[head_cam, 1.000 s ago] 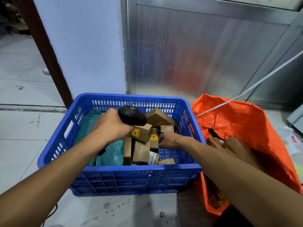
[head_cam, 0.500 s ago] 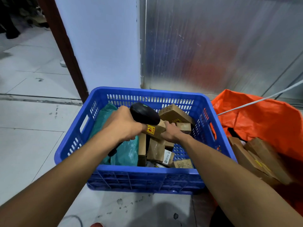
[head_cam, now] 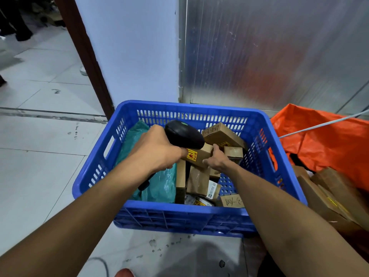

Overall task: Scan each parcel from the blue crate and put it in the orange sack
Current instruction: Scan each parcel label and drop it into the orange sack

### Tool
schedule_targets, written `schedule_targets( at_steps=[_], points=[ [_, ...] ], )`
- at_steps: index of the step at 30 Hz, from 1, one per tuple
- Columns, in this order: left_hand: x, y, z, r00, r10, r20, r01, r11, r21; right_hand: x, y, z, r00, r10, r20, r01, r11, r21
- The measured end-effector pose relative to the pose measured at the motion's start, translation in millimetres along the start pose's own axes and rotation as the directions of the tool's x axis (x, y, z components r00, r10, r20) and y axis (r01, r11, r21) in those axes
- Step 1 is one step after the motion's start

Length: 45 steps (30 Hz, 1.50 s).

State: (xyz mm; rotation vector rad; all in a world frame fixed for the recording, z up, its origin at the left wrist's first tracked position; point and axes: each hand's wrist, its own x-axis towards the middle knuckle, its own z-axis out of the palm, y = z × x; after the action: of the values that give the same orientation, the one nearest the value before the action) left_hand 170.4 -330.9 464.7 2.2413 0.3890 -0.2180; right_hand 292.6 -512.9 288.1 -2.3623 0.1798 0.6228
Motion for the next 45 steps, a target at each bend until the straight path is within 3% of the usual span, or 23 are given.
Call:
schedule_targets(
  at_steps=[6, 12, 17, 19, 25, 32, 35, 39, 45],
  points=[
    [-3.9, -0.6, -1.4, 1.000, 0.007, 0.005, -0.007, 1.000, -0.012, 9.0, -4.4, 9.8, 0.995, 0.035, -0.092, -0.043, 0.994, -0.096],
    [-2.6, -3.4, -4.3, 1.000, 0.016, 0.009, -0.015, 1.000, -0.014, 7.2, -4.9, 19.0, 0.998, 0.060, 0.013, -0.060, 0.998, 0.020],
    [-3.2, -2.2, -4.0, 1.000, 0.015, 0.016, -0.014, 1.000, -0.021, -4.6, -9.5, 29.7, 0.972, 0.090, 0.217, -0.104, 0.993, 0.055],
    [-3.2, -2.4, -3.6, 1.000, 0.014, 0.013, -0.014, 1.000, -0.021, -6.4, -10.1, 35.4, 0.969, 0.105, 0.221, -0.134, 0.984, 0.119],
    [-3.4, -2.0, -3.4, 1.000, 0.025, 0.019, -0.024, 0.999, -0.034, -5.5, -10.1, 45.5, 0.960, 0.169, 0.225, -0.261, 0.836, 0.482],
    [-8.1, 1.9, -5.5, 0.999, 0.038, 0.024, -0.037, 0.999, -0.031, -3.4, -4.6, 44.6, 0.911, 0.253, 0.327, -0.404, 0.710, 0.576],
    [-9.1, 3.6, -6.9, 0.999, 0.042, 0.015, -0.042, 0.999, -0.022, -4.3, -6.8, 44.5, 0.911, 0.229, 0.343, -0.397, 0.713, 0.578],
    [-10.0, 6.5, -7.4, 0.999, 0.041, 0.015, -0.040, 0.999, -0.013, 15.2, 1.7, 52.9, 0.952, 0.177, 0.249, -0.286, 0.803, 0.522],
    [-11.0, 8.0, -9.1, 0.998, 0.066, 0.010, -0.066, 0.998, 0.009, -19.7, -26.2, 40.0, 0.962, 0.157, 0.224, -0.254, 0.816, 0.519]
  ],
)
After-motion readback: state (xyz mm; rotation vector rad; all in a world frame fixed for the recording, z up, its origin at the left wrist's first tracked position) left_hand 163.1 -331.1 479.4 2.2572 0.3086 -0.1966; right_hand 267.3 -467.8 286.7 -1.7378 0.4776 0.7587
